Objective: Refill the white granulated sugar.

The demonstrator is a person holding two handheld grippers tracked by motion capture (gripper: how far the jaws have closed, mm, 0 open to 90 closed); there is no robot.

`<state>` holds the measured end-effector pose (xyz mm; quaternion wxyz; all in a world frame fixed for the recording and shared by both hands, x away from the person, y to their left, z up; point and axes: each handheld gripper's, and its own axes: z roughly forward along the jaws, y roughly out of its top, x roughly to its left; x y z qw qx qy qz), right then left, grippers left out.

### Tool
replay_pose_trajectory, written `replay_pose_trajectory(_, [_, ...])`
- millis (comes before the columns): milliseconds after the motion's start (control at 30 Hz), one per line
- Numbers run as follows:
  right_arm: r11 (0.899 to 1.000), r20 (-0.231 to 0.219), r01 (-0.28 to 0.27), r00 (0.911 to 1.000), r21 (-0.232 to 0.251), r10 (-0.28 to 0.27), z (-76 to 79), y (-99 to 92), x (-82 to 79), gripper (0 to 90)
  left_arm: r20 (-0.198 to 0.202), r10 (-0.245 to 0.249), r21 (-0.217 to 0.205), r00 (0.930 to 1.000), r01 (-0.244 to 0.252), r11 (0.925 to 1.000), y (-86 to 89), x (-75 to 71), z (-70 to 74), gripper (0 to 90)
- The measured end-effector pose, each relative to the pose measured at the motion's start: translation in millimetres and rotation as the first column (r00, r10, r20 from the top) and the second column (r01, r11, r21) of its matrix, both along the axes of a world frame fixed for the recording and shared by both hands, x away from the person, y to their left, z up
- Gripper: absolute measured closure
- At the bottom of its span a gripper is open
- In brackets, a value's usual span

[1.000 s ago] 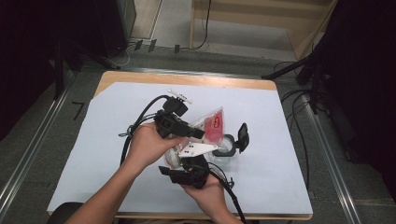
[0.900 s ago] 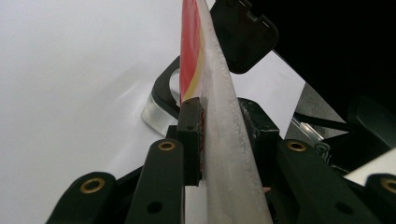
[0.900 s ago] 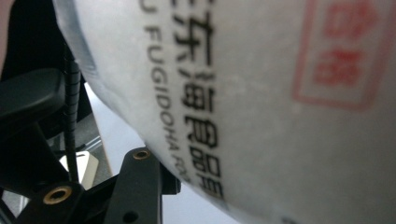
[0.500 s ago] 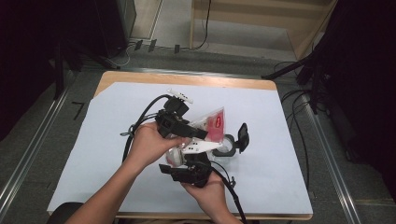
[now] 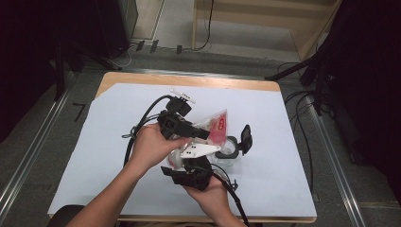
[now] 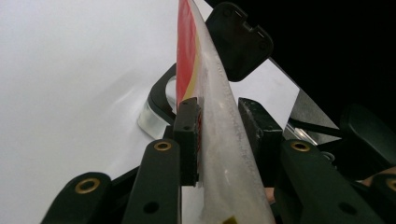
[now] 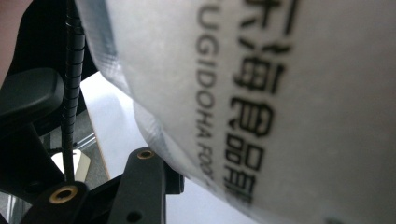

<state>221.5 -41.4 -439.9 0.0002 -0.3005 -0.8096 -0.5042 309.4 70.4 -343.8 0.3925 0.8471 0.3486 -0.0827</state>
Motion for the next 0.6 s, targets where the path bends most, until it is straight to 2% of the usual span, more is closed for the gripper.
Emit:
replay_pose_trajectory(167, [1.0, -0.016, 0.005, 0.9999, 0.017, -0.005, 1.3, -1.3, 0.8, 63.3, 0.022, -0.02, 0.017, 0.9996, 0.019, 0.9997, -0.9, -0.4, 1.5, 66.6])
replay_pose_trajectory(267, [1.0, -0.026, 0.006, 0.9996, 0.026, -0.005, 2.1, -1.9, 1.1, 63.4, 0.027, -0.027, 0.01, 0.9993, 0.027, 0.9996, -1.6, -0.1, 1.5, 64.7])
replay_pose_trajectory(367, [1.0, -0.023, 0.006, 0.9997, 0.027, -0.005, 2.5, -2.2, 1.3, 63.3, 0.02, -0.025, 0.004, 0.9995, 0.025, 0.9997, -1.9, 0.7, 1.6, 63.5])
replay_pose_trajectory(600, [1.0, -0.001, 0.005, 1.0, 0.015, -0.005, 2.5, -1.5, 0.5, 62.8, 0.0, -0.016, 0.007, 0.9999, 0.016, 0.9999, -4.0, 2.4, 3.0, 68.1])
